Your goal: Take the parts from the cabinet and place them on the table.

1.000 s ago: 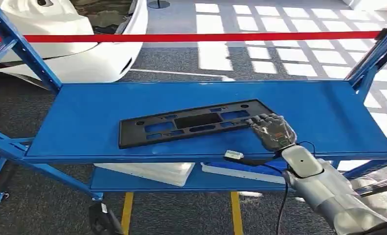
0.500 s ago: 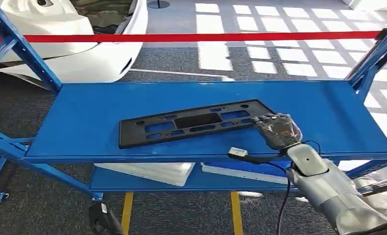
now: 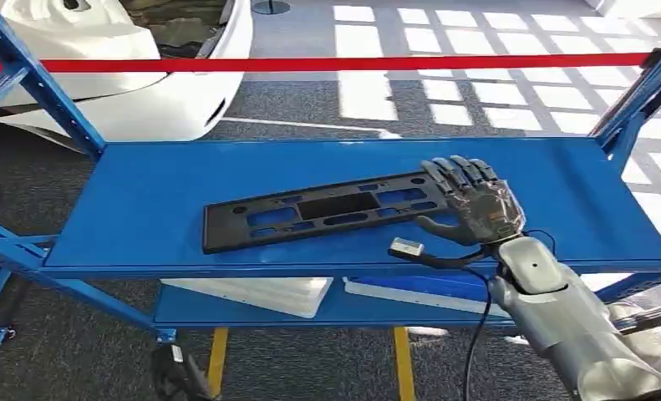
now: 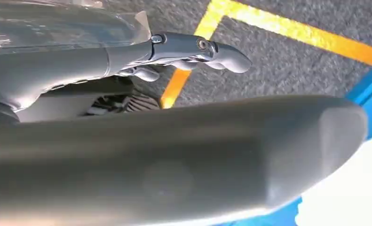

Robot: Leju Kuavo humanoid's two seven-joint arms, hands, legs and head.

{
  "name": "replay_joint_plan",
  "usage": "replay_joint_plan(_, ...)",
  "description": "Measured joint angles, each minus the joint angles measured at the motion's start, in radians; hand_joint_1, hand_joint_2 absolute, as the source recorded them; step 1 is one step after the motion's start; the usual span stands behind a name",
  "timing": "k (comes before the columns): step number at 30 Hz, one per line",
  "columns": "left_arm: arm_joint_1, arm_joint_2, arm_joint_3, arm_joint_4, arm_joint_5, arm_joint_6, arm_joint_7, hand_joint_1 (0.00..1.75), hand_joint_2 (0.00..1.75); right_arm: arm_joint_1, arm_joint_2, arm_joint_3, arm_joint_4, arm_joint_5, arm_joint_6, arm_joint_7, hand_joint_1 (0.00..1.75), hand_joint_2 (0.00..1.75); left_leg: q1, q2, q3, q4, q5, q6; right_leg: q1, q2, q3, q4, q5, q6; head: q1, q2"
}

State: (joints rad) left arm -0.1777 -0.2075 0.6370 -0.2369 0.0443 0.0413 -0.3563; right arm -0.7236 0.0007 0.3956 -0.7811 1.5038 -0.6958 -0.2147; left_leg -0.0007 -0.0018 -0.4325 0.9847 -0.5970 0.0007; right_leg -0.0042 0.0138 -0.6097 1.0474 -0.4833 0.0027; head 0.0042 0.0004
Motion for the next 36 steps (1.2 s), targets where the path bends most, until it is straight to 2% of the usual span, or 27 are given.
replay_joint_plan(7, 0.0, 0.0, 0.0, 0.0, 0.0, -0.008, -0.002, 0.0, 0.0, -0.003, 0.015, -0.003, -0.039, 0.001, 0.0, -0.01, 0.0, 0.0, -0.002, 0.0, 0.0, 0.001, 0.0, 0.0, -0.002, -0.001, 0.0, -0.001, 0.001, 0.001, 0.0, 0.0)
replay_joint_plan(13, 0.001, 0.0, 0.0, 0.0, 0.0, -0.009, -0.001, 0.0, 0.0, -0.007, 0.022, -0.001, -0.057, -0.002, 0.0, -0.011, 0.0, 0.0, -0.005, 0.0, -0.005, 0.009, 0.0, 0.001, -0.005, -0.001, -0.001, -0.001, 0.005, 0.007, 0.0, 0.0)
replay_joint_plan(14, 0.001, 0.0, 0.0, 0.0, 0.0, -0.01, -0.001, 0.0, 0.0, -0.008, 0.023, -0.001, -0.059, -0.002, 0.0, -0.011, 0.0, 1.75, -0.005, 0.0, -0.006, 0.011, 0.0, 0.002, -0.006, -0.001, -0.001, -0.001, 0.006, 0.009, 0.0, 0.0)
replay_joint_plan(16, 0.0, 0.0, 0.0, 0.0, 0.0, -0.01, -0.001, 0.0, 0.0, -0.011, 0.025, 0.0, -0.061, -0.004, 0.0, -0.012, 0.0, 1.75, -0.007, 0.0, -0.008, 0.01, 0.003, 0.009, -0.008, 0.0, -0.001, -0.007, 0.011, 0.017, 0.0, 0.0)
replay_joint_plan(17, -0.001, 0.0, 0.0, 0.0, 0.0, -0.01, -0.001, 0.0, 0.0, -0.014, 0.025, 0.0, -0.065, -0.005, 0.0, -0.012, 0.0, 1.75, -0.006, 0.0, -0.009, 0.004, 0.008, 0.016, -0.006, 0.001, 0.001, -0.012, 0.014, 0.022, 0.0, 0.0)
replay_joint_plan(18, -0.001, -0.001, 0.0, 0.0, 0.0, -0.01, -0.001, 0.0, 0.0, -0.016, 0.025, -0.001, -0.072, -0.005, 0.0, -0.012, 0.0, 1.75, 0.007, 0.003, 0.0, -0.012, 0.02, 0.029, -0.005, -0.001, -0.004, -0.011, 0.009, 0.025, -0.001, 0.0)
replay_joint_plan(19, -0.002, -0.001, 0.0, 0.0, 0.0, -0.01, -0.001, 0.0, 0.0, -0.022, 0.025, -0.001, -0.073, -0.007, -0.001, -0.012, 0.0, 1.75, 0.008, 0.004, 0.002, -0.017, 0.023, 0.033, -0.003, -0.003, -0.012, 0.005, 0.001, 0.029, 0.002, 0.0)
replay_joint_plan(20, -0.003, -0.001, 0.0, 0.0, 0.0, -0.011, -0.001, 0.0, 0.0, -0.027, 0.025, -0.001, -0.073, -0.007, -0.001, -0.012, 0.0, 1.75, 0.01, 0.005, 0.002, -0.018, 0.024, 0.034, -0.005, -0.004, -0.041, 0.062, -0.024, 0.032, 0.001, 0.0)
replay_joint_plan(22, -0.001, -0.002, 0.0, 0.0, 0.0, -0.012, -0.001, 0.0, 0.0, -0.023, 0.025, -0.001, -0.072, -0.01, -0.001, -0.016, 0.0, 1.75, 0.014, 0.005, 0.004, -0.018, 0.021, 0.034, -0.01, -0.006, -0.133, 0.231, -0.077, 0.038, 0.002, 0.0)
replay_joint_plan(23, 0.0, -0.002, 0.0, 0.0, 0.0, -0.013, -0.001, 0.0, 0.0, -0.02, 0.025, -0.001, -0.071, -0.011, -0.001, -0.016, 0.0, 1.75, 0.015, 0.004, 0.006, -0.017, 0.018, 0.033, -0.012, -0.007, -0.17, 0.283, -0.078, 0.041, 0.002, 0.0)
replay_joint_plan(24, 0.002, -0.002, 0.0, 0.0, 0.0, -0.013, -0.001, 0.0, 0.0, -0.019, 0.025, -0.001, -0.071, -0.011, -0.001, -0.016, 0.0, 1.75, 0.017, 0.002, 0.011, -0.017, 0.013, 0.03, -0.014, -0.008, -0.183, 0.285, -0.056, 0.043, 0.002, 0.0)
replay_joint_plan(25, 0.004, -0.002, 0.0, 0.0, 0.0, -0.013, -0.001, 0.0, 0.0, -0.02, 0.025, -0.001, -0.071, -0.013, -0.001, -0.016, 0.0, 1.75, 0.02, 0.0, 0.019, -0.017, 0.005, 0.027, -0.015, -0.009, -0.176, 0.242, -0.011, 0.045, 0.002, 0.0)
replay_joint_plan(26, 0.004, -0.002, 0.0, 0.0, 0.0, -0.013, 0.0, 0.0, 0.0, -0.021, 0.025, -0.001, -0.071, -0.014, -0.001, -0.016, 0.0, 1.75, 0.023, -0.004, 0.033, -0.016, -0.006, 0.02, -0.016, -0.009, -0.148, 0.16, 0.051, 0.047, 0.002, 0.0)
replay_joint_plan(27, 0.005, -0.002, 0.0, 0.0, 0.0, -0.013, 0.0, 0.0, 0.0, -0.022, 0.025, -0.001, -0.071, -0.015, -0.001, -0.016, 0.0, 1.75, 0.025, -0.004, 0.051, -0.016, -0.021, 0.014, -0.016, -0.01, -0.11, 0.055, 0.119, 0.044, 0.002, 0.0)
replay_joint_plan(28, 0.006, -0.002, 0.0, 0.0, 0.0, -0.013, 0.0, 0.0, 0.0, -0.019, 0.024, -0.001, -0.07, -0.016, -0.001, -0.016, 0.0, 1.75, 0.027, -0.004, 0.055, -0.023, -0.03, 0.006, -0.011, -0.009, -0.103, 0.057, 0.097, 0.04, 0.0, 0.0)
replay_joint_plan(29, 0.001, -0.002, -0.001, 0.0, 0.0, -0.013, 0.0, 0.0, 0.0, -0.02, 0.025, 0.0, -0.067, -0.016, -0.002, -0.016, 0.0, 1.75, 0.026, -0.003, 0.056, -0.017, -0.035, -0.003, -0.004, -0.008, -0.097, 0.051, 0.102, 0.031, -0.002, 0.0)
replay_joint_plan(30, 0.001, -0.003, -0.001, 0.0, 0.0, -0.013, 0.001, 0.0, 0.0, -0.019, 0.024, 0.0, -0.066, -0.015, -0.002, -0.016, 0.0, 1.75, 0.027, -0.003, 0.053, -0.02, -0.034, -0.005, -0.002, -0.009, -0.097, 0.05, 0.087, 0.018, 0.004, 0.0)
replay_joint_plan(31, 0.003, -0.005, -0.001, 0.0, 0.0, -0.013, 0.002, 0.0, 0.0, -0.019, 0.023, 0.0, -0.066, -0.016, -0.002, -0.016, 0.0, 1.75, 0.027, -0.003, 0.051, -0.022, -0.031, -0.009, 0.002, -0.008, -0.099, 0.05, 0.08, 0.008, 0.002, 0.0)
replay_joint_plan(32, 0.004, -0.005, -0.001, 0.0, 0.0, -0.012, 0.003, 0.0, 0.0, -0.022, 0.023, 0.0, -0.067, -0.016, -0.003, -0.016, 0.0, 1.75, 0.027, -0.003, 0.055, -0.026, -0.03, -0.012, 0.002, -0.008, -0.098, 0.049, 0.075, -0.001, 0.002, 0.0)
replay_joint_plan(33, 0.001, -0.005, -0.001, 0.0, 0.0, -0.012, 0.003, 0.0, 0.0, -0.023, 0.025, 0.0, -0.069, -0.016, -0.003, -0.016, 0.0, 1.75, 0.025, -0.002, 0.062, -0.027, -0.038, -0.017, -0.006, -0.008, -0.079, 0.027, 0.062, -0.01, 0.001, 0.0)
replay_joint_plan(34, -0.005, -0.005, -0.001, 0.0, 0.0, -0.012, 0.003, 0.0, 0.0, -0.025, 0.025, 0.0, -0.07, -0.017, -0.004, -0.016, 0.0, 1.75, 0.025, -0.002, 0.052, 0.001, -0.051, -0.016, -0.01, 0.0, -0.053, -0.004, 0.033, -0.006, -0.002, 0.0)
replay_joint_plan(35, -0.007, -0.005, -0.001, 0.0, 0.0, -0.012, 0.003, 0.0, 0.0, -0.024, 0.025, 0.0, -0.068, -0.018, -0.004, -0.016, 0.0, 1.75, 0.025, -0.002, 0.014, 0.071, -0.076, -0.013, -0.01, 0.0, -0.045, -0.009, 0.033, -0.011, -0.007, 0.0)
replay_joint_plan(36, -0.008, -0.005, -0.001, 0.0, 0.0, -0.012, 0.003, 0.0, 0.0, -0.021, 0.025, 0.0, -0.065, -0.017, -0.004, -0.016, 0.0, 1.75, 0.024, -0.003, -0.038, 0.158, -0.107, -0.012, -0.01, -0.001, -0.038, -0.013, 0.03, -0.014, -0.005, 0.0)
